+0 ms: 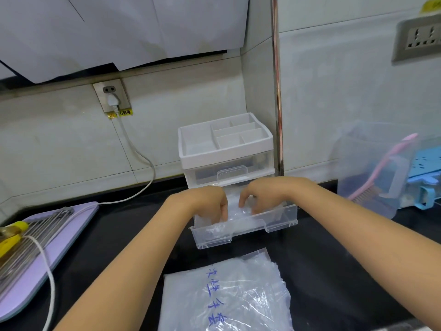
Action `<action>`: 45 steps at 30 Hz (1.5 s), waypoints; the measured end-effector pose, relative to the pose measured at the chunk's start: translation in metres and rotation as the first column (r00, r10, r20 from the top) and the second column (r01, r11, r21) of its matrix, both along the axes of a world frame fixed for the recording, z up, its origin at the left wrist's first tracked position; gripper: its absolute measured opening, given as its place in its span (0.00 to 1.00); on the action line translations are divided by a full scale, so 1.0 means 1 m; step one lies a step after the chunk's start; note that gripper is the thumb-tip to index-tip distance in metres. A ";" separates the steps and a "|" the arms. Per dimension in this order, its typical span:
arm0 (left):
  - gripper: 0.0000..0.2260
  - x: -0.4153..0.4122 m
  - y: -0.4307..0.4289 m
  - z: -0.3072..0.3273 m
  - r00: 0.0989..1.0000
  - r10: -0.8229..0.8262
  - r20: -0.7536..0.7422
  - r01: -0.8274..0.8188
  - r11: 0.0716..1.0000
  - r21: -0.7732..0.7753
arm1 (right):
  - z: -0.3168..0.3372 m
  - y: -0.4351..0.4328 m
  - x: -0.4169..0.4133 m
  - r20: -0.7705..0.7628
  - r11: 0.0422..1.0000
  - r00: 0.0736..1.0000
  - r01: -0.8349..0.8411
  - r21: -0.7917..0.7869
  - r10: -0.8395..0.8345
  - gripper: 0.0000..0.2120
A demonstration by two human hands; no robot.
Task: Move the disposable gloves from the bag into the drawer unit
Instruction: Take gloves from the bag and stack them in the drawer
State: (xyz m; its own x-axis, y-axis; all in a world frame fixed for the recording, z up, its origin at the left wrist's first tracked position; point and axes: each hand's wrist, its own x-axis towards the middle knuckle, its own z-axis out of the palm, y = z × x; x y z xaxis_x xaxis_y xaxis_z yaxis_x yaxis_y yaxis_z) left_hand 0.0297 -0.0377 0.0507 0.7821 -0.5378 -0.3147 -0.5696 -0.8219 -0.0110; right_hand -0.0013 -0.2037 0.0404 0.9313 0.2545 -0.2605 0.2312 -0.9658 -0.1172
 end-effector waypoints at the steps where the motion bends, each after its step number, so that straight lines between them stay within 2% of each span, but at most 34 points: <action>1: 0.13 -0.002 0.003 0.006 1.000 0.010 -0.016 -0.011 1.000 -0.014 | -0.001 0.000 0.000 0.000 1.000 1.000 0.007 -0.007 -0.007 0.20; 3: 0.14 -0.011 0.006 0.021 1.000 0.025 -0.001 -0.024 0.991 -0.135 | -0.001 -0.001 0.000 -0.003 1.000 1.000 0.011 -0.025 -0.011 0.22; 6: 0.10 -0.021 -0.003 0.031 0.995 0.047 0.089 -0.009 0.919 -0.394 | -0.003 -0.001 -0.001 -0.004 1.000 1.000 0.017 -0.026 -0.017 0.24; 7: 0.10 -0.024 -0.009 0.029 0.994 0.052 0.100 -0.006 0.911 -0.413 | -0.003 0.000 -0.002 0.002 1.000 1.000 0.015 -0.021 -0.015 0.24; 12: 0.13 -0.011 -0.032 -0.012 1.000 0.021 -0.012 -0.023 0.988 -0.152 | -0.006 0.003 -0.003 0.029 1.000 1.000 -0.001 -0.006 0.001 0.22; 15: 0.19 -0.001 -0.031 -0.025 0.995 0.065 -0.082 -0.067 0.998 -0.021 | -0.009 0.001 -0.002 -0.005 1.000 1.000 0.024 0.001 -0.024 0.24; 17: 0.19 0.004 -0.028 -0.025 0.992 0.109 -0.059 -0.105 0.992 0.064 | -0.008 0.000 -0.002 -0.040 0.998 0.997 0.061 0.003 -0.061 0.26; 21: 0.16 0.005 -0.026 -0.019 0.987 0.161 -0.007 -0.159 0.981 0.113 | 0.000 0.003 0.001 -0.106 0.991 0.985 0.135 -0.023 -0.136 0.31; 24: 0.19 0.004 -0.028 -0.017 0.984 0.179 -0.017 -0.177 0.980 0.092 | 0.006 0.008 0.002 -0.126 0.988 0.980 0.152 -0.024 -0.154 0.31; 27: 0.27 0.001 -0.026 -0.012 0.974 0.214 -0.074 -0.215 0.976 -0.008 | 0.007 0.005 -0.004 -0.046 0.980 0.982 0.185 0.072 -0.182 0.28; 29: 0.31 -0.002 -0.020 -0.007 0.965 0.230 -0.128 -0.246 0.962 -0.119 | 0.008 -0.004 -0.012 0.077 0.947 0.972 0.197 0.254 -0.223 0.22; 31: 0.35 -0.008 -0.013 -0.002 0.957 0.240 -0.162 -0.271 0.939 -0.212 | 0.011 -0.015 -0.026 0.190 0.873 0.940 0.169 0.458 -0.282 0.13; 33: 0.34 -0.020 -0.004 0.002 0.964 0.235 -0.126 -0.263 0.912 -0.315 | 0.013 -0.021 -0.046 0.256 0.791 0.907 0.123 0.599 -0.334 0.08; 35: 0.27 -0.039 0.004 0.003 0.972 0.232 -0.043 -0.222 0.843 -0.489 | 0.011 -0.023 -0.071 0.291 0.744 0.884 0.090 0.662 -0.367 0.09; 38: 0.10 -0.078 0.015 0.001 0.967 0.247 0.061 -0.138 0.710 -0.690 | -0.003 -0.025 -0.105 0.248 0.714 0.889 0.115 0.691 -0.384 0.11; 39: 0.09 -0.091 0.017 -0.002 0.969 0.240 0.064 -0.123 0.687 -0.717 | -0.011 -0.025 -0.113 0.216 0.719 0.898 0.144 0.680 -0.384 0.11; 42: 0.08 -0.123 0.017 -0.020 0.980 0.198 -0.009 -0.143 0.679 -0.720 | -0.040 -0.025 -0.127 0.112 0.737 0.915 0.234 0.634 -0.387 0.08; 45: 0.06 -0.140 0.011 -0.054 0.983 0.173 -0.068 -0.171 0.700 -0.693 | -0.075 -0.024 -0.136 0.028 0.677 0.884 0.336 0.655 -0.467 0.08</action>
State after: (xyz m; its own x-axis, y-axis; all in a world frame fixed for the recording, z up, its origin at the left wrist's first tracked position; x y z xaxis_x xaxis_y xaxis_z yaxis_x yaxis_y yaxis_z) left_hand -0.1108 -0.0264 -0.0036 0.8834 -0.4592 0.0940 -0.4181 -0.6815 0.6006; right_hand -0.1374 -0.2274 -0.0346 0.9935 -0.1141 -0.0039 -0.0826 -0.6951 -0.7142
